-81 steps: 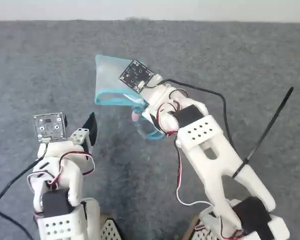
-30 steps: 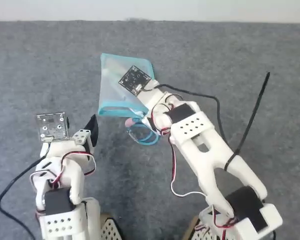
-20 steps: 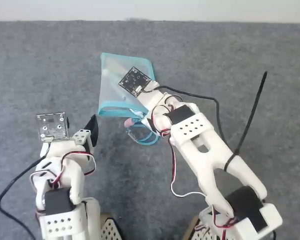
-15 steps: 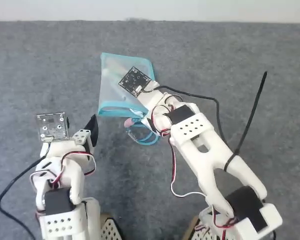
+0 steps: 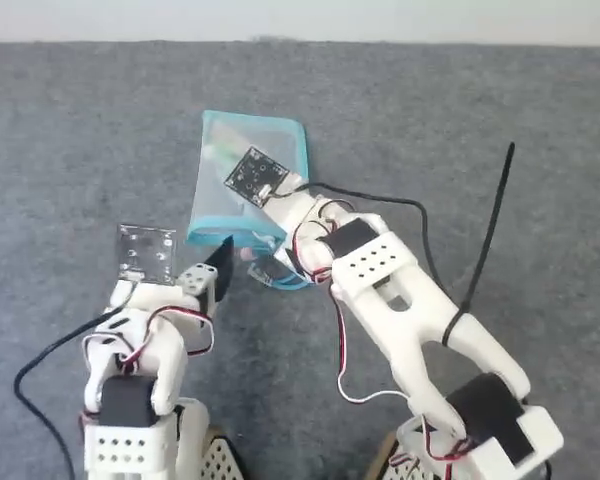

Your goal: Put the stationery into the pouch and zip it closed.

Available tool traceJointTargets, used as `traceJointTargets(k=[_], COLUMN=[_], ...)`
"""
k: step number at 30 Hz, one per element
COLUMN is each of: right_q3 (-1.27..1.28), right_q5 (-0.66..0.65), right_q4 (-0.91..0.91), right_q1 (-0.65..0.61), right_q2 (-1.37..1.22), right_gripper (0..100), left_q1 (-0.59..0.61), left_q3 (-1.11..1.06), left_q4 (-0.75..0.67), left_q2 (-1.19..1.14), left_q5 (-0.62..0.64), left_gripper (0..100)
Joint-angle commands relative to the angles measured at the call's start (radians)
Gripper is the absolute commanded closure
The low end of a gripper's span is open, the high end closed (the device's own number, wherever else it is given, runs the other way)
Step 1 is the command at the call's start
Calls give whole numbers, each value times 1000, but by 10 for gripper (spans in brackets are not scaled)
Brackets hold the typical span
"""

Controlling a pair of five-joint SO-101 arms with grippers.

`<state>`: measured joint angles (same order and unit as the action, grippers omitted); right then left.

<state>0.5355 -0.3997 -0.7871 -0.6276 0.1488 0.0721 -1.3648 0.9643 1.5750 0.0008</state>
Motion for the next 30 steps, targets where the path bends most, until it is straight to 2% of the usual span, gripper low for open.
traceJointTargets(k=[1,7,20,25,30], right_q3=[3,26,195,204,206], right_q5=[-12,5,25,25,23], right_q4=[13,-1,4,7,7], right_q1=[-10,-7,-58,-59,-58], right_q2=[71,147,499,512,512], right_gripper=[991,991,991,991,991], left_q1=[-23,-31,-35,-137,-149], left_q3=[15,8,1,10,50], left_q4=[0,0,-20,-20,5], left_q2=[12,11,11,12,12], left_q5=[-20,-20,-17,-18,-17], left_gripper=[754,754,754,754,754])
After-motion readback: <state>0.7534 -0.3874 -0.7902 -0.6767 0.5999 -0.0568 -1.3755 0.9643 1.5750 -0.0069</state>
